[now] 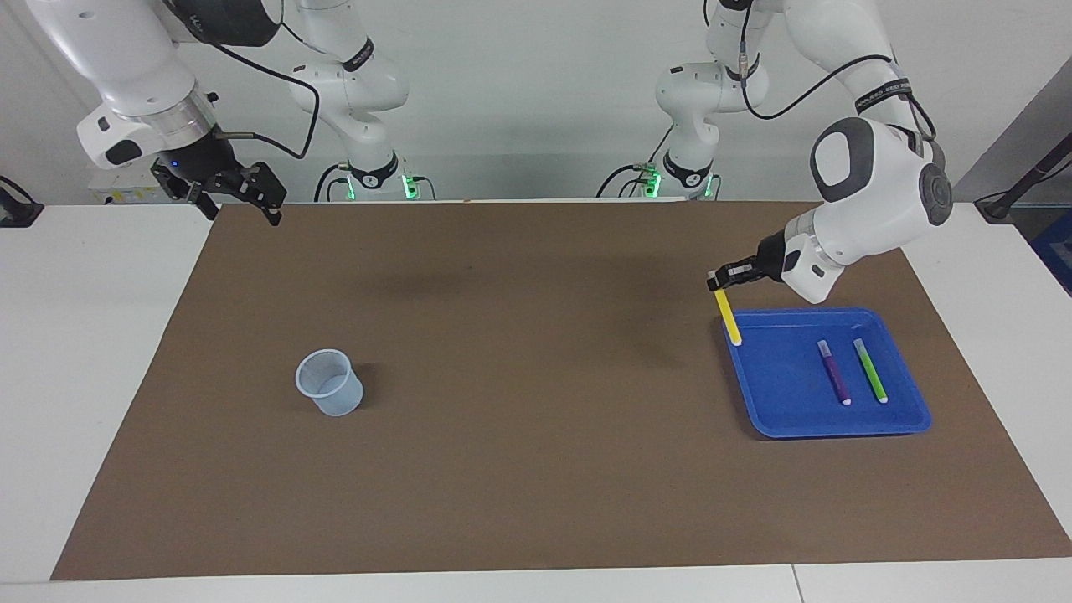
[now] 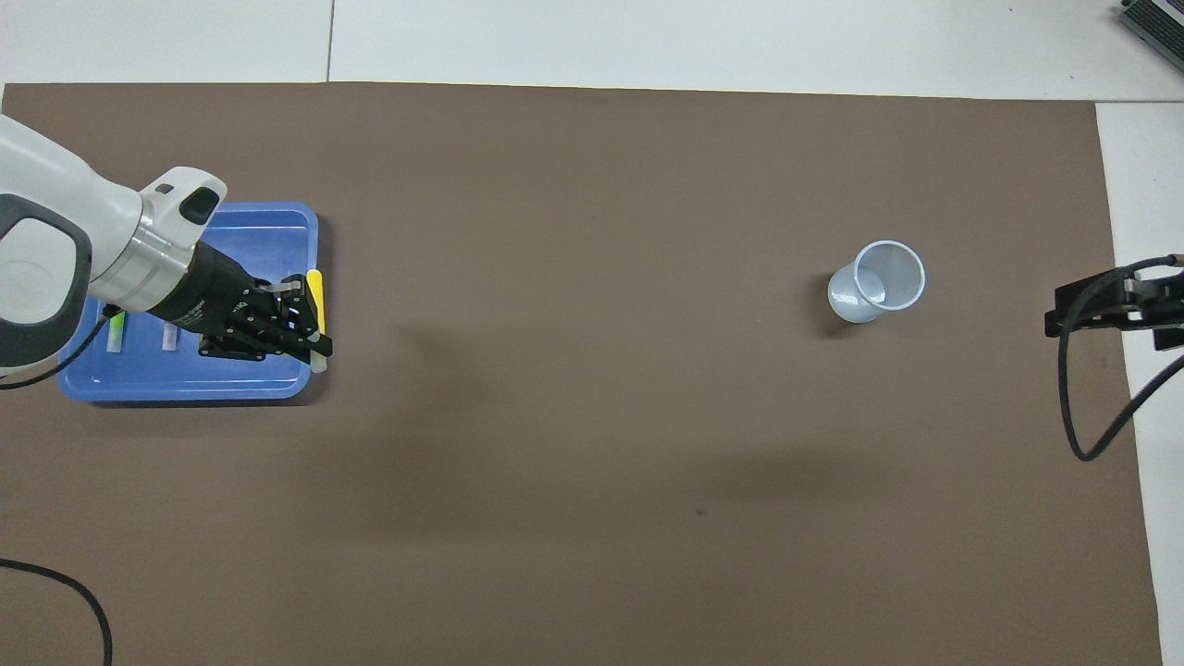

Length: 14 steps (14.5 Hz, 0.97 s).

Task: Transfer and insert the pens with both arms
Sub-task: 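Lift the yellow pen with the left gripper while the right gripper approaches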

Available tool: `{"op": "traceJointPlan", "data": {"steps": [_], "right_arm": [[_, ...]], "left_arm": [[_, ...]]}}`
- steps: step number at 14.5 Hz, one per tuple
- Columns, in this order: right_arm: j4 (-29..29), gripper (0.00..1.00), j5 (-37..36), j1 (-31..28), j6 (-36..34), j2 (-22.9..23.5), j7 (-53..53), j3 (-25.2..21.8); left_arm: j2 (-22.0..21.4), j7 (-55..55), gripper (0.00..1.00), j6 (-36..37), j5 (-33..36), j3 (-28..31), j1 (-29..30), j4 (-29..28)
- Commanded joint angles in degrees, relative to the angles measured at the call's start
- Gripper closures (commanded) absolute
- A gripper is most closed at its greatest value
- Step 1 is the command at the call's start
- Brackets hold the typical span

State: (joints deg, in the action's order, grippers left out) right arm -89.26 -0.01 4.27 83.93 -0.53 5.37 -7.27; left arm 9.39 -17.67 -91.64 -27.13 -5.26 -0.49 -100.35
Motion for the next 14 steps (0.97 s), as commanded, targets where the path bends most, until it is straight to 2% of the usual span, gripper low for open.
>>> {"op": "traceJointPlan", "data": {"steps": [1, 5, 8, 11, 14], "right_arm": [[-1.53, 0.00, 1.33, -0.67, 0.27, -1.32, 1.04, 0.24], [-1.53, 0.00, 1.33, -0.67, 0.44, -1.32, 0.96, 0.15], [-2.75, 0.00, 2.55, -0.58, 3.68, -1.66, 0.96, 0.15], [-2.76, 0.00, 12.72, -2.68, 5.80, -0.62, 5.33, -0.20], [-2.32, 0.00, 19.33, -2.34, 5.72, 1.40, 12.01, 0.06]], "left_arm": [[-1.03, -4.91, 1.00, 2.33, -4.76, -1.93, -0.47, -0.46], [-2.43, -7.73, 1.00, 5.68, -12.40, -5.98, -0.47, -1.25], [-4.11, -10.19, 1.00, 3.50, -20.39, -6.69, -3.01, -3.71], [-6.47, -10.46, 1.00, -7.19, -30.32, -6.87, -7.22, -8.62], [-9.90, -10.55, 1.00, -25.73, -40.52, -6.87, -14.42, -15.47]]}}
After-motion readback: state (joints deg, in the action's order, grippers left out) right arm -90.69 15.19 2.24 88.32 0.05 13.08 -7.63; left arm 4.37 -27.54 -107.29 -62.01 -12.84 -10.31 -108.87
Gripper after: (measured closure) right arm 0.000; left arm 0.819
